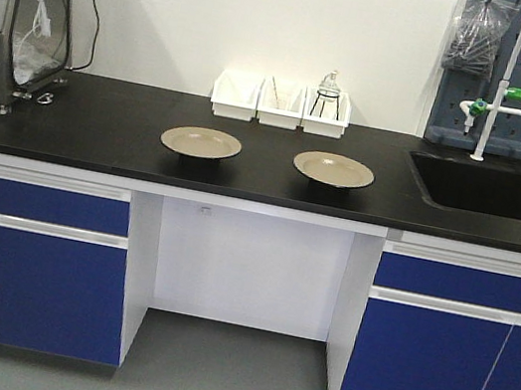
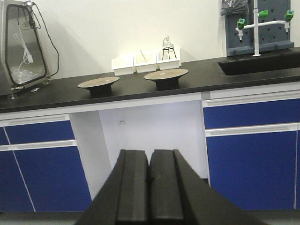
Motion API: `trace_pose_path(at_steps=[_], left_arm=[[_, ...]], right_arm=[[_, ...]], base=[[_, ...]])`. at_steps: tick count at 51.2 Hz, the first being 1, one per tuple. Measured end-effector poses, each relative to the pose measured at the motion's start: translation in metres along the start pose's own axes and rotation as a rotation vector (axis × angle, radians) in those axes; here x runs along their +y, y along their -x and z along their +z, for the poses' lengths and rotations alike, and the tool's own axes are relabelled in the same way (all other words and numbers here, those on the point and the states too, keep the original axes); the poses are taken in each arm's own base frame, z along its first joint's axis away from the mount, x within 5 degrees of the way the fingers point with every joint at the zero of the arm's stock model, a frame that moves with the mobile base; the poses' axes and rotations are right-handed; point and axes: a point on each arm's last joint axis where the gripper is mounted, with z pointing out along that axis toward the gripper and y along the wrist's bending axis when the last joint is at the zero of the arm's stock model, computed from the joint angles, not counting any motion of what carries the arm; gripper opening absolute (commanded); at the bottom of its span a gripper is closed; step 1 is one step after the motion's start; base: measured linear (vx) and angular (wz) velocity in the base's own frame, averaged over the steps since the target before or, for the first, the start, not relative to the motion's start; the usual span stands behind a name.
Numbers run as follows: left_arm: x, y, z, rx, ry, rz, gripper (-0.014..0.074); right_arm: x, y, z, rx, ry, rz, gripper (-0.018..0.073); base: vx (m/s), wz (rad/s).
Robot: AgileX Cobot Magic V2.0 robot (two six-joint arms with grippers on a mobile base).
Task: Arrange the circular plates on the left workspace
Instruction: 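Drive the base forward up to the counter in front of the plates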
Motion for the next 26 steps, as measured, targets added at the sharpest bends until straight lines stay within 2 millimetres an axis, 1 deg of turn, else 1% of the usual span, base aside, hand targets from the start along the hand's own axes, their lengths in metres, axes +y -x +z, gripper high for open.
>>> trace_pose_path(at_steps=[10,26], left_arm=[[0.0000,0.0000,0.0000,0.000,0.000,0.000,0.0000],[0.0000,0.0000,0.0000,0.000,0.000,0.000,0.0000]], right_arm=[[0.0000,0.0000,0.0000,0.000,0.000,0.000,-0.0004],[0.0000,0.0000,0.0000,0.000,0.000,0.000,-0.0004]], base=[[0.39,0.03],[0.50,-0.05]])
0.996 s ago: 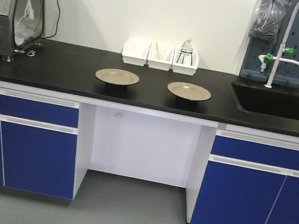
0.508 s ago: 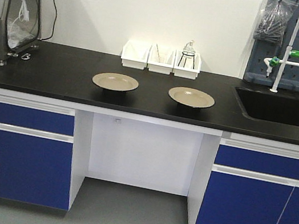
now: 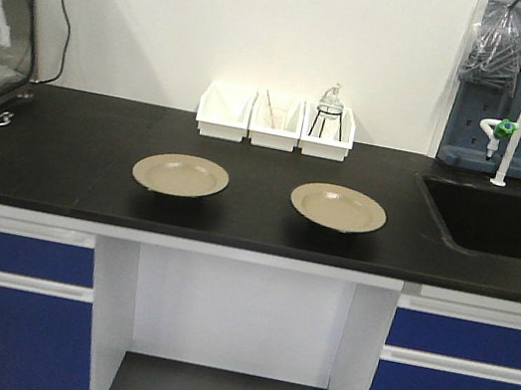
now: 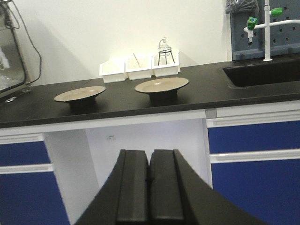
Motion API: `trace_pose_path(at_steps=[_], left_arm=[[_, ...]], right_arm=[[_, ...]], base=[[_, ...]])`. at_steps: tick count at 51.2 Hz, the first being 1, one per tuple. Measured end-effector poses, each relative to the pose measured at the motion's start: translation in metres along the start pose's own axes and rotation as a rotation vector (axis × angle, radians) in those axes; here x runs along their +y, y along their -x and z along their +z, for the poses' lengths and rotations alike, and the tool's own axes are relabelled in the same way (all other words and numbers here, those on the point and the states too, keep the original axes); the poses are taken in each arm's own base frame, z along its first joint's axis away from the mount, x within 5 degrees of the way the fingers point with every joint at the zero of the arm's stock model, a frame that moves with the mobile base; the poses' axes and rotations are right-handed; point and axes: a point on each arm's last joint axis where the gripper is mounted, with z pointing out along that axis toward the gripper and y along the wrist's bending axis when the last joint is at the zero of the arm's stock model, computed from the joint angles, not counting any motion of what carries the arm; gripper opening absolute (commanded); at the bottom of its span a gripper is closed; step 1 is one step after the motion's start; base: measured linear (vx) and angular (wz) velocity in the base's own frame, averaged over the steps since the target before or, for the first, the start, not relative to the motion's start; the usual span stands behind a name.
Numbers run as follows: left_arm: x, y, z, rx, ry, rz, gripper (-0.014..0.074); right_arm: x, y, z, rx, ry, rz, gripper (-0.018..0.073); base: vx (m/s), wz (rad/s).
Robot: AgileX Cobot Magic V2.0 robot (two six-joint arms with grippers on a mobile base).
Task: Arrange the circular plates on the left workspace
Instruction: 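Drive the base forward up to the counter in front of the plates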
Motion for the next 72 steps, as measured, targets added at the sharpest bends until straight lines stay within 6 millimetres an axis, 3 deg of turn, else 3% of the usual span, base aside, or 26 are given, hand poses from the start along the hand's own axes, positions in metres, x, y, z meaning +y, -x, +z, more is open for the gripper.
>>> trace_pose_path(at_steps=[50,72], left_arm=[[0.0000,0.0001,0.0000,-0.001,0.000,0.000,0.0000],[0.0000,0.0001,0.0000,-0.001,0.000,0.000,0.0000]], right_arm=[[0.0000,0.0000,0.0000,0.000,0.000,0.000,-0.0004],[0.0000,0.0000,0.0000,0.000,0.000,0.000,-0.0004]], base=[[0.51,0.00],[0.31,-0.04]])
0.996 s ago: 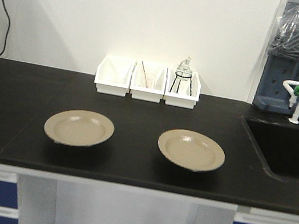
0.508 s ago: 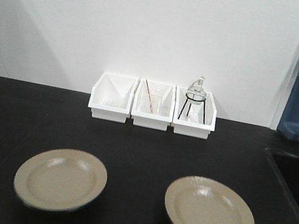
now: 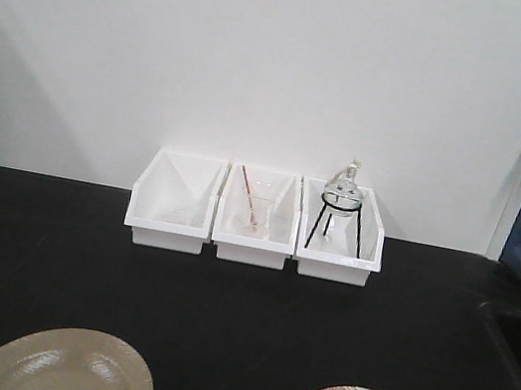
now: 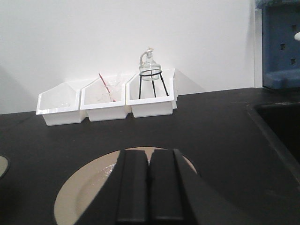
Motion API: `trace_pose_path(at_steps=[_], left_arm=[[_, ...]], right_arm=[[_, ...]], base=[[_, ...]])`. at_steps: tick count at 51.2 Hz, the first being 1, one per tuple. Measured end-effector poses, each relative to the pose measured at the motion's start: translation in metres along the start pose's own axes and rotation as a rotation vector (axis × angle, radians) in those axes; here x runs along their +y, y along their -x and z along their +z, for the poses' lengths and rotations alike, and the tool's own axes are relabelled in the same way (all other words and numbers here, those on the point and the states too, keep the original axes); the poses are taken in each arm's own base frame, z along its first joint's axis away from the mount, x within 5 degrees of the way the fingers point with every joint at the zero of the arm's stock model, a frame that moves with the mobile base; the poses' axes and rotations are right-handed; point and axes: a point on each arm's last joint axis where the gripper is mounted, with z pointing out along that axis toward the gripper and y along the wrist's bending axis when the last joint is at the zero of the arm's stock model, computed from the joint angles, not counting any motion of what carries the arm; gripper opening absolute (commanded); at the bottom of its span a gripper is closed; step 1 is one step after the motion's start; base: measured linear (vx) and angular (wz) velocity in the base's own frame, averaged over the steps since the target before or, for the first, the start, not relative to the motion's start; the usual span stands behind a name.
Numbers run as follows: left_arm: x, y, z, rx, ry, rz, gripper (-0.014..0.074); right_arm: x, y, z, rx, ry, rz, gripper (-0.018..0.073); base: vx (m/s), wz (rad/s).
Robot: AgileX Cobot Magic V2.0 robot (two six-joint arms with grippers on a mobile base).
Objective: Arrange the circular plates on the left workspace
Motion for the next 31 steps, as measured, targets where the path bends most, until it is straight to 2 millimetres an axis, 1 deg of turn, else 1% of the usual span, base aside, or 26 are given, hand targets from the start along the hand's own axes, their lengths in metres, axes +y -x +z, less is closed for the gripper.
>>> trace_pose_path(at_steps=[13,31], left_arm=[[0.0000,0.0000,0.0000,0.000,0.000,0.000,0.0000],[0.0000,0.0000,0.0000,0.000,0.000,0.000,0.0000]], right_arm=[[0.0000,0.0000,0.0000,0.000,0.000,0.000,-0.0004],[0.0000,0.0000,0.0000,0.000,0.000,0.000,-0.0004]], base=[[0.10,-0.05],[0.02,-0.02]])
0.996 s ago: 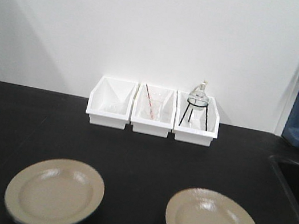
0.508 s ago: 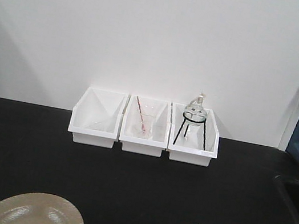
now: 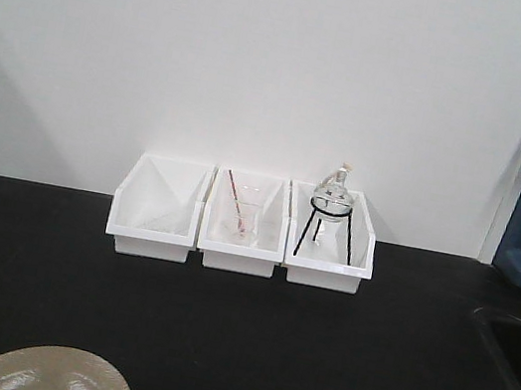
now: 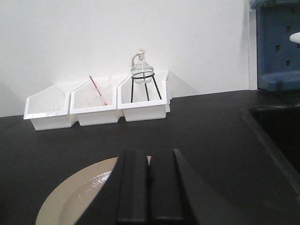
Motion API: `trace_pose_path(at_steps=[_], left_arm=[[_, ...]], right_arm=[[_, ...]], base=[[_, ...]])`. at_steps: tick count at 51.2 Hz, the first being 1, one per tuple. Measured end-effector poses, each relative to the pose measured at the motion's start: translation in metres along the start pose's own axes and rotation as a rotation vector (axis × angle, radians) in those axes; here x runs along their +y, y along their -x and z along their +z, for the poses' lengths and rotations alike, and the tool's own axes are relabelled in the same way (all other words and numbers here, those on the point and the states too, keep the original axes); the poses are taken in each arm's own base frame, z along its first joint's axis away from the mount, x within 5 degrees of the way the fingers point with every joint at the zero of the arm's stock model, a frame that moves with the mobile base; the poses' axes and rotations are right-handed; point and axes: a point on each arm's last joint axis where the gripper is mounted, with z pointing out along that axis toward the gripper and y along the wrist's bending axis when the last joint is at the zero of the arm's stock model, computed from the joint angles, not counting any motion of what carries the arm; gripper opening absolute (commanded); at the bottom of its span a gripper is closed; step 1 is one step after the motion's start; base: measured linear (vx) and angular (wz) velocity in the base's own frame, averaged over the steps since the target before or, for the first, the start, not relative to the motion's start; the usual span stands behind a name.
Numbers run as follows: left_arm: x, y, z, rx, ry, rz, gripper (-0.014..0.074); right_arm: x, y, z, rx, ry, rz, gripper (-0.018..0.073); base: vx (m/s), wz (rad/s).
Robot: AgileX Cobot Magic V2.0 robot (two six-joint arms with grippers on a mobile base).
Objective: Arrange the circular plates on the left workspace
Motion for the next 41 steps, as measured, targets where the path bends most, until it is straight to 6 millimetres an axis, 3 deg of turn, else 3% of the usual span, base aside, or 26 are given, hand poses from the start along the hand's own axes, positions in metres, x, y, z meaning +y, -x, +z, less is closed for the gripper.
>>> trace_pose_path(at_steps=[12,27,34,41], left_arm=[[0.000,0.002,0.000,-0.021,0.005,0.001,0.0000],[0.004,0.015,-0.001,-0.171,0.039,-0.017,0.0000],[0.007,0.025,-0.004,-0.278,0.035,-0.266,0.0000],[0.003,0.034,-0.006,-0.173,-0.032,-0.464,0.0000]], right_arm=[[0.000,0.001,0.000,-0.015,0.004,0.000,-0.0004],[0.003,0.012,-0.001,-0.135,0.034,0.000,-0.0004],[0.004,0.017,-0.002,-0.144,0.037,0.044,-0.0004],[0.005,0.042,-0.005,-0.074,0.012,0.174,-0.0004]], base=[[0.00,0.00],[0.00,0.00],[0.00,0.00],[0.00,0.00]])
